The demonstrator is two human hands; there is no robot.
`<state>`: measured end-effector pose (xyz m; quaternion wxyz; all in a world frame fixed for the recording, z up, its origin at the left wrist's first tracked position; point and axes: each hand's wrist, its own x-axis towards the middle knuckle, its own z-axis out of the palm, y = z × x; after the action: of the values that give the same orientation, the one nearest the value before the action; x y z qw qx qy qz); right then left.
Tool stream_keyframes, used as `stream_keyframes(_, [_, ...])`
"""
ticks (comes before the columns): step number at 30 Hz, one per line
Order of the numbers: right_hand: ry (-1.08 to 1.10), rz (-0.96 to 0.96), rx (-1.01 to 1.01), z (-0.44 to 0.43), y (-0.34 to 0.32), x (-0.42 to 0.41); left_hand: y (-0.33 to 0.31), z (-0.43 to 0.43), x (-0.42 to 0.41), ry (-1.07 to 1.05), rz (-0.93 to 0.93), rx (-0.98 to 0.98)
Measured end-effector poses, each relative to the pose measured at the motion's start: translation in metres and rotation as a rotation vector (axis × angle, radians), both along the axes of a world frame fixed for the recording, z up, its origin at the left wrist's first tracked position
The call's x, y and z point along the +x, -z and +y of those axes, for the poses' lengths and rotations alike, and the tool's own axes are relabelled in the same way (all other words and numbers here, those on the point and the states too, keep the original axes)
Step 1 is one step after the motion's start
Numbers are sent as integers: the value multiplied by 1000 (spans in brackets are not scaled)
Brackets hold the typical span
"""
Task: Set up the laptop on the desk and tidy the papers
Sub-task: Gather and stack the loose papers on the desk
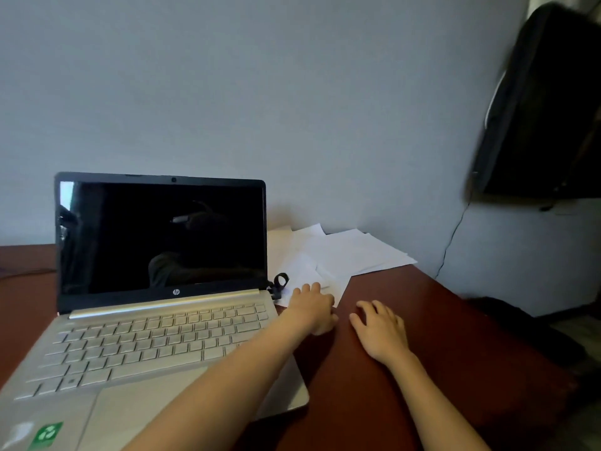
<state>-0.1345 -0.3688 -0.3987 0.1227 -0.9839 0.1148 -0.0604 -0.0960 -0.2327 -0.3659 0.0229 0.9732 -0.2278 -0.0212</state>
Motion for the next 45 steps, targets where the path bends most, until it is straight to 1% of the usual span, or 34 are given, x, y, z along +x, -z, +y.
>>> stream_keyframes(5, [27, -23, 13, -15, 4, 33, 12, -29, 40, -2, 21, -51])
stream_keyframes(11, [62, -78, 47, -31, 6, 64, 22, -63, 81, 34, -50, -34])
stream_keyframes(15, [108, -139, 138, -42, 6, 78, 25, -83, 101, -6, -74, -6])
stream_keyframes(20, [179, -188, 232, -49, 6, 85, 29, -92, 106, -61, -100, 41])
stream_keyframes(25, [195, -251, 344, -51, 3, 83, 32, -92, 105, -105, -76, 20])
stream_keyframes(27, [213, -290, 440, -52, 1, 81, 32, -90, 101, -99, -86, 2])
stream_keyframes(29, [230, -325, 580, -52, 1, 78, 32, -89, 94, -79, -106, -30])
stream_keyframes(33, [257, -359, 798, -51, -4, 72, 29, -82, 71, 55, -174, 13])
stream_keyframes(36, [334, -450, 910, -48, -9, 63, 25, -74, 51, 201, -191, 61])
stream_keyframes(38, [391, -511, 949, -47, -8, 56, 24, -69, 39, 278, -198, 99])
stream_keyframes(40, [410, -517, 951, -47, -3, 51, 24, -66, 30, 309, -199, 132])
stream_keyframes(42, [429, -500, 932, -45, -2, 43, 23, -63, 19, 300, -200, 168])
stream_keyframes(45, [519, -607, 1010, -46, -6, 26, 22, -62, -1, 237, -174, 210])
